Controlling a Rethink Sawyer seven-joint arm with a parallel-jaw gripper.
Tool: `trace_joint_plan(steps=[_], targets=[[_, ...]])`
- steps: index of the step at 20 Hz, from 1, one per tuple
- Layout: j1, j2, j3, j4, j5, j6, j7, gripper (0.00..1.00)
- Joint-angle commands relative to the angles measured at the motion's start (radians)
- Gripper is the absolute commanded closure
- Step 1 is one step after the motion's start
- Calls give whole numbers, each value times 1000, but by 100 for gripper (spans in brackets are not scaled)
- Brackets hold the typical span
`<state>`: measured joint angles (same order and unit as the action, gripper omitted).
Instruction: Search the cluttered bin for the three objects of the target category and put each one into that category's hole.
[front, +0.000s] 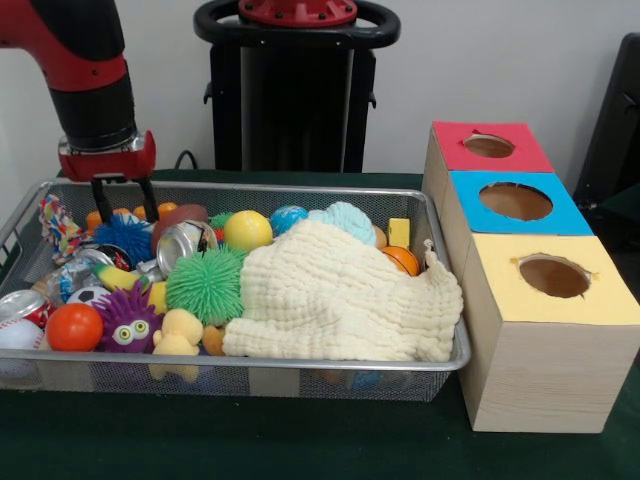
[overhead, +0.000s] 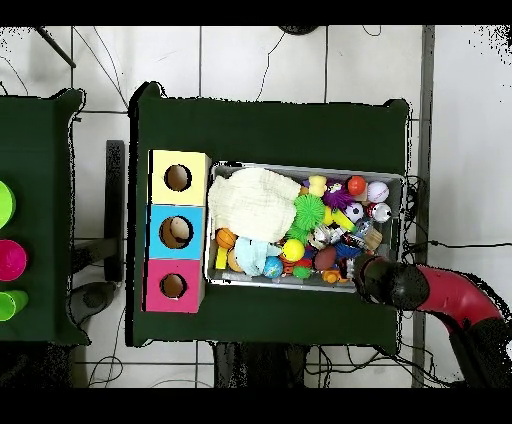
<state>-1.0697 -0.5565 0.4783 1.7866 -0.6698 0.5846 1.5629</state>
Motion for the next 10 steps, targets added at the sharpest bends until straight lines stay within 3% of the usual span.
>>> trace_joint_plan(steps=[1, 10], targets=[[-10, -51, 106, -61, -47, 155, -333, 0], [-39, -29, 123, -66, -80, 147, -334, 0]])
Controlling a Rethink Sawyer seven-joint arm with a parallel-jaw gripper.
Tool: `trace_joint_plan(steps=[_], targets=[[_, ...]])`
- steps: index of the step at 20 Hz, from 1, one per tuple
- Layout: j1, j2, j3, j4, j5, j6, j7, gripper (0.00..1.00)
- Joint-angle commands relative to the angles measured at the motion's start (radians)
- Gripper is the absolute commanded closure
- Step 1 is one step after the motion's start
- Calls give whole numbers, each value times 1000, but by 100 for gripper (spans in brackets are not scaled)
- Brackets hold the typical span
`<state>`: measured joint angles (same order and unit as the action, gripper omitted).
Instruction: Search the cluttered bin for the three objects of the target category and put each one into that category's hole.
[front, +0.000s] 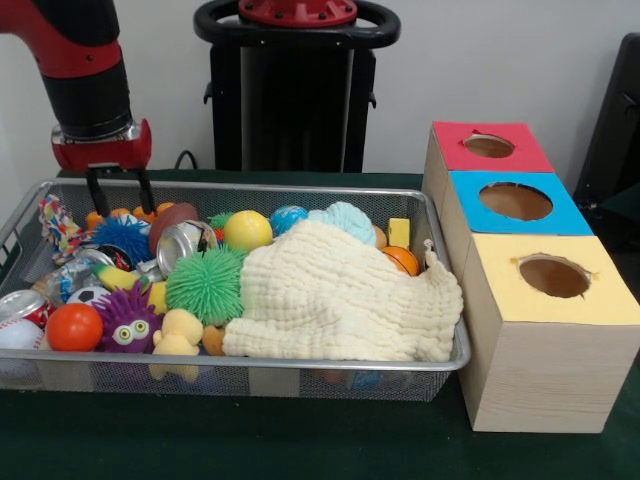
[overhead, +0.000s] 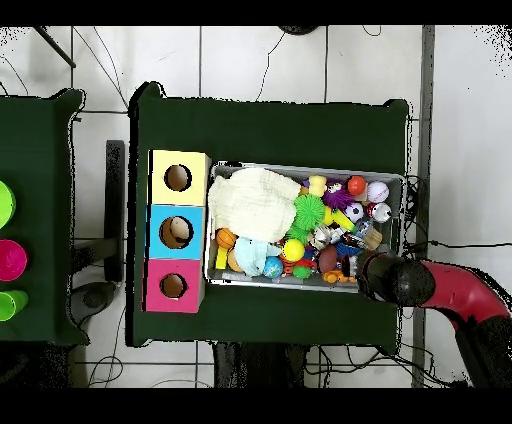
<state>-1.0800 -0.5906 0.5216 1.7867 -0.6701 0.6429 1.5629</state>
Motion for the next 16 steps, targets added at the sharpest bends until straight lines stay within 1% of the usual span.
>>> trace_joint_plan(steps=[1, 7, 10, 16], targets=[[-30, 9, 81, -69, -84, 87, -333, 0], [-53, 57, 95, -94, -117, 75, -368, 0], [-71, 70, 106, -115, -129, 90, -398, 0], [-98, 97, 128, -180, -140, 141, -472, 0]])
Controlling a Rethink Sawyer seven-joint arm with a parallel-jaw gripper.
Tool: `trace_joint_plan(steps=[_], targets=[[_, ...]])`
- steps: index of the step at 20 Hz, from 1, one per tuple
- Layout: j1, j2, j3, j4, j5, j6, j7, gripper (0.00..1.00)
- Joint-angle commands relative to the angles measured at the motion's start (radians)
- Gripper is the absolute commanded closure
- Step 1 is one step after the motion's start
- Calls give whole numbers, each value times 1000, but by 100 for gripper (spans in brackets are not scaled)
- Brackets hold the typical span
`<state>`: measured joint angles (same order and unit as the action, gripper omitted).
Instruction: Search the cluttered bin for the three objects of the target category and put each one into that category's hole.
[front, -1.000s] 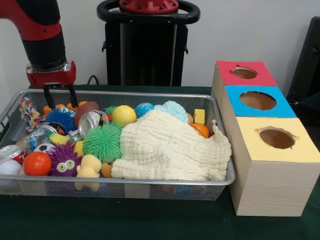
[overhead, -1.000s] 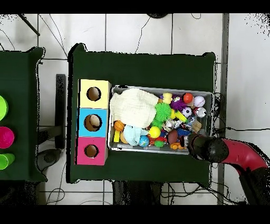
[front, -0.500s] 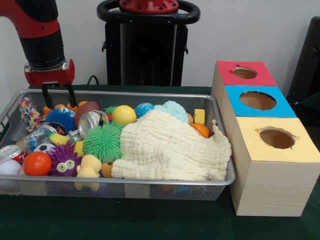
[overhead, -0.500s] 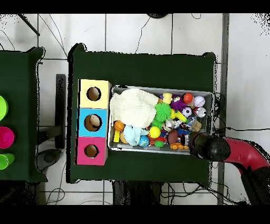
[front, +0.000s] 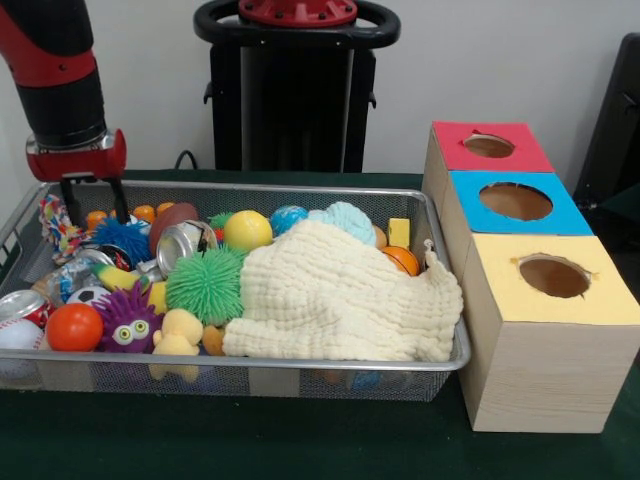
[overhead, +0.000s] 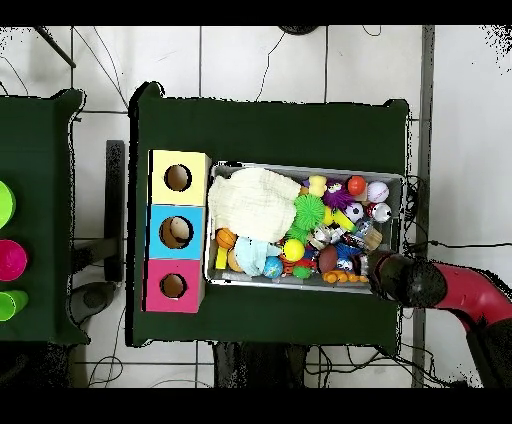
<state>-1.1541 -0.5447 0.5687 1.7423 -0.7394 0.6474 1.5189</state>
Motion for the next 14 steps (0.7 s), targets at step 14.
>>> trace_joint_plan(steps=[14], targets=[[-41, 98, 71, -162, -76, 150, -496, 0]])
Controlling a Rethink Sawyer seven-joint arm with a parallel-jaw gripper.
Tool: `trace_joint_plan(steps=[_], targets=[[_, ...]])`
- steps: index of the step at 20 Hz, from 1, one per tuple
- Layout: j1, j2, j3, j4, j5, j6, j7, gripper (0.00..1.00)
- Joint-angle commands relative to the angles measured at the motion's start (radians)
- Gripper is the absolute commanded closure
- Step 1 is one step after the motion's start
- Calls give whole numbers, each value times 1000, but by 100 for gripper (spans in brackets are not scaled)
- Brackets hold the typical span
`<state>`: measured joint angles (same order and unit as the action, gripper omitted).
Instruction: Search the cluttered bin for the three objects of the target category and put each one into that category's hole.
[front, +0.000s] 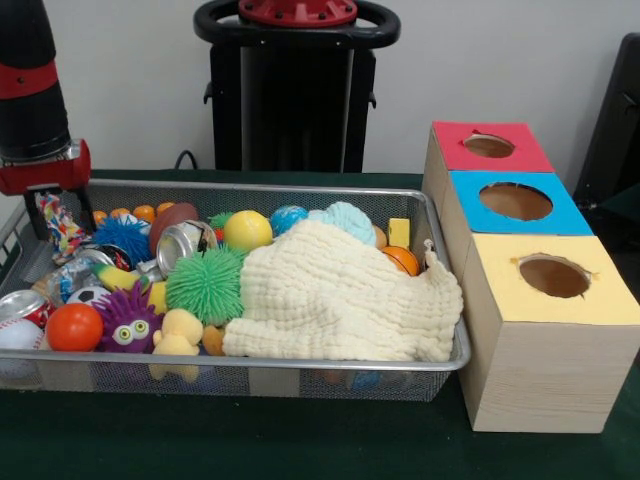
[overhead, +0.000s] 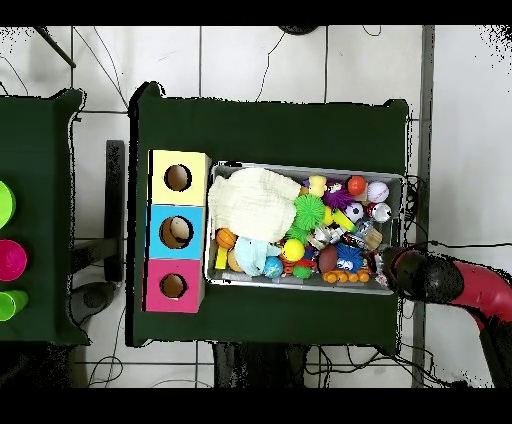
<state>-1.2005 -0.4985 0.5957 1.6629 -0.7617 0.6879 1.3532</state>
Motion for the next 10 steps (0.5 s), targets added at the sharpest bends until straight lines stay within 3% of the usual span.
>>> trace_joint_plan(steps=[1, 10], targets=[[3, 56, 44, -82, -50, 116, -339, 0], [-32, 63, 49, -113, -52, 187, -457, 0]])
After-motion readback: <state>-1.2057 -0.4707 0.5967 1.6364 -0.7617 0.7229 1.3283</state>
